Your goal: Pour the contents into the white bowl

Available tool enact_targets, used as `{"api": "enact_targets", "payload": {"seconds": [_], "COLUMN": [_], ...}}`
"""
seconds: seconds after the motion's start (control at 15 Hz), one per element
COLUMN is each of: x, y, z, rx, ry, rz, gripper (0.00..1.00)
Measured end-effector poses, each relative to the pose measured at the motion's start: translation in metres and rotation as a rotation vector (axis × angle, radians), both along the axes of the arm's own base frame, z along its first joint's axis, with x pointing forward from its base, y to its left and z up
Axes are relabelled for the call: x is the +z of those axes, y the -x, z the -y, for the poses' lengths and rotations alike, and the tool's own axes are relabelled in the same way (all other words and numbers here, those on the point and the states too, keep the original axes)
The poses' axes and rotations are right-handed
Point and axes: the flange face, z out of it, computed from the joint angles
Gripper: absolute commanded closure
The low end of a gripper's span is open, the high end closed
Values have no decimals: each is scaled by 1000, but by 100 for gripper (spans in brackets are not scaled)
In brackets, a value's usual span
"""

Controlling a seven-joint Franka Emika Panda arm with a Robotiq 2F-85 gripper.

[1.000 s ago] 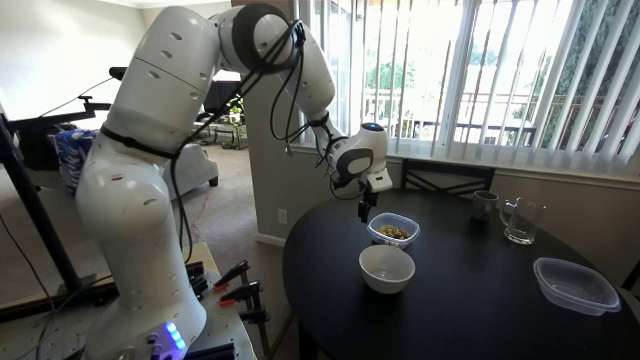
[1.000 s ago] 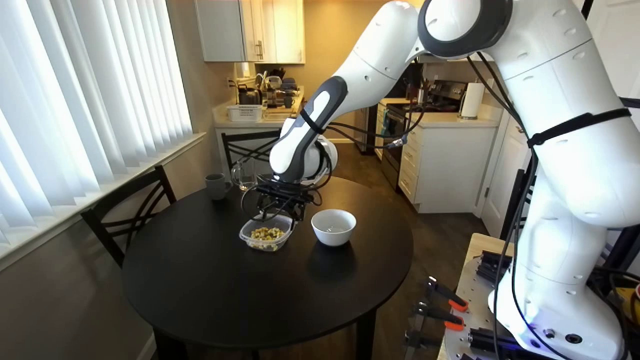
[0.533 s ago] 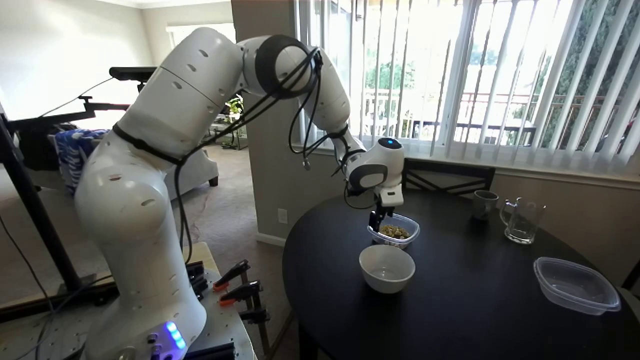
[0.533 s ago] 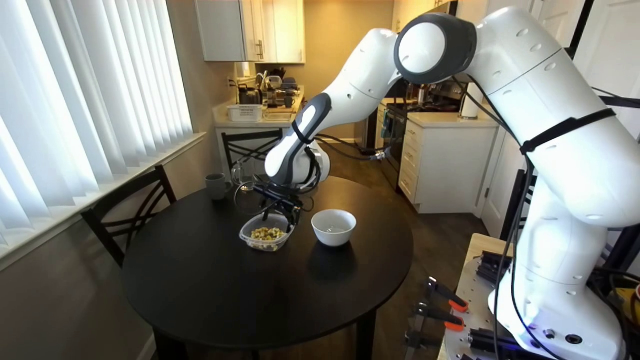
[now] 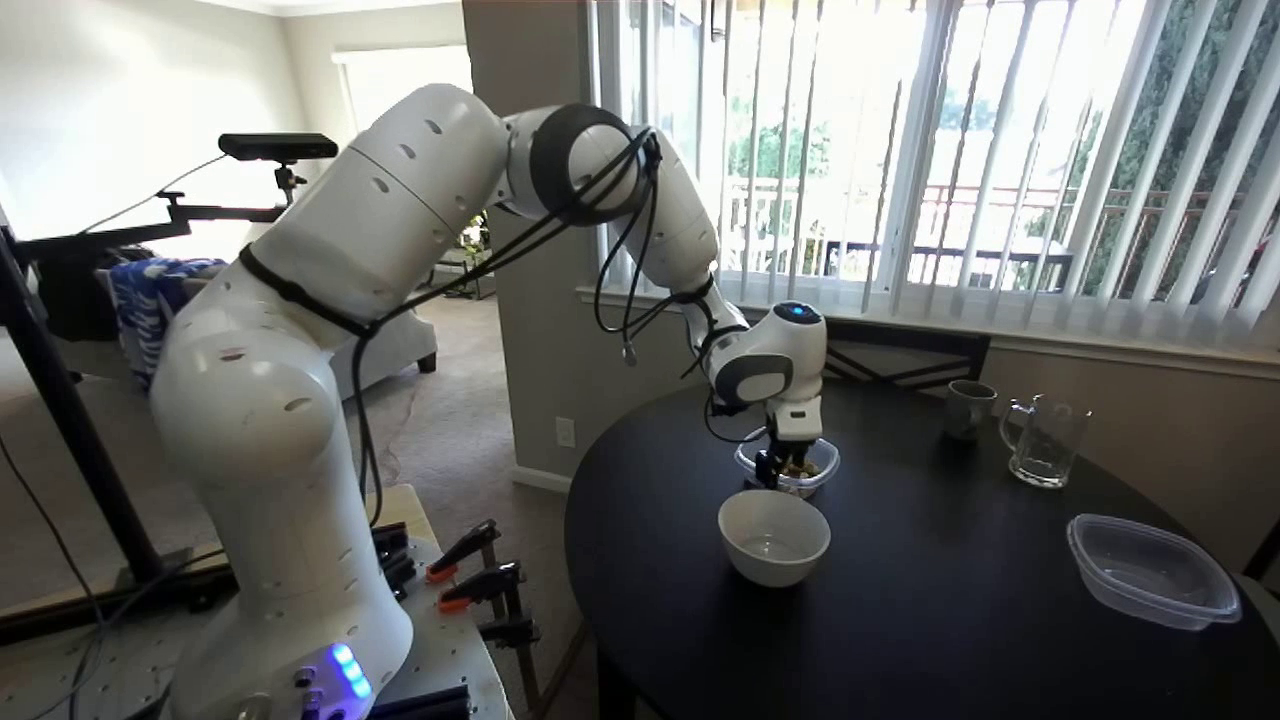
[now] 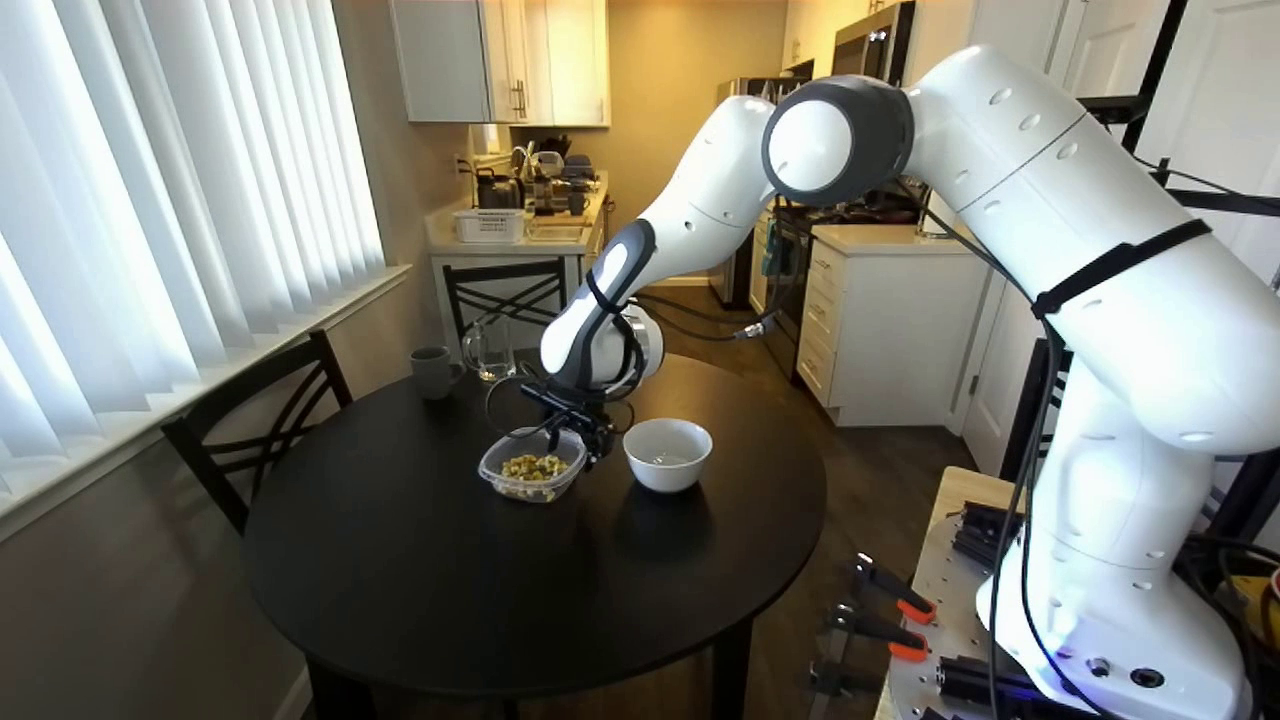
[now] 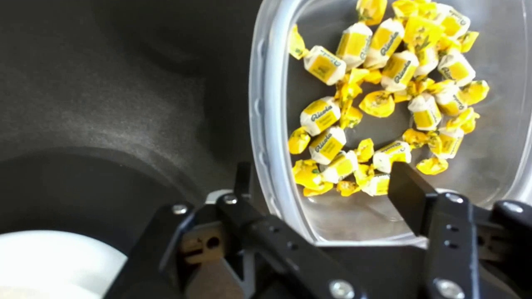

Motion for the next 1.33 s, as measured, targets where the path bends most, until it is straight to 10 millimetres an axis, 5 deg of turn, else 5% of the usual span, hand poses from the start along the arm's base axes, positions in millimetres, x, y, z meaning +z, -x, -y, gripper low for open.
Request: {"api": "enact_targets", "payload": {"seconds": [0.47,0.6,1.07,1.33], "x": [14,14,21,69], "y": [-14,-14,-16,-25], "z": [-5,-6,-17,-42], "rx": [8,11,38,121], "ry": [0,0,14,83], "rz": [37,37,46,104], "gripper": [93,99,97,96]}}
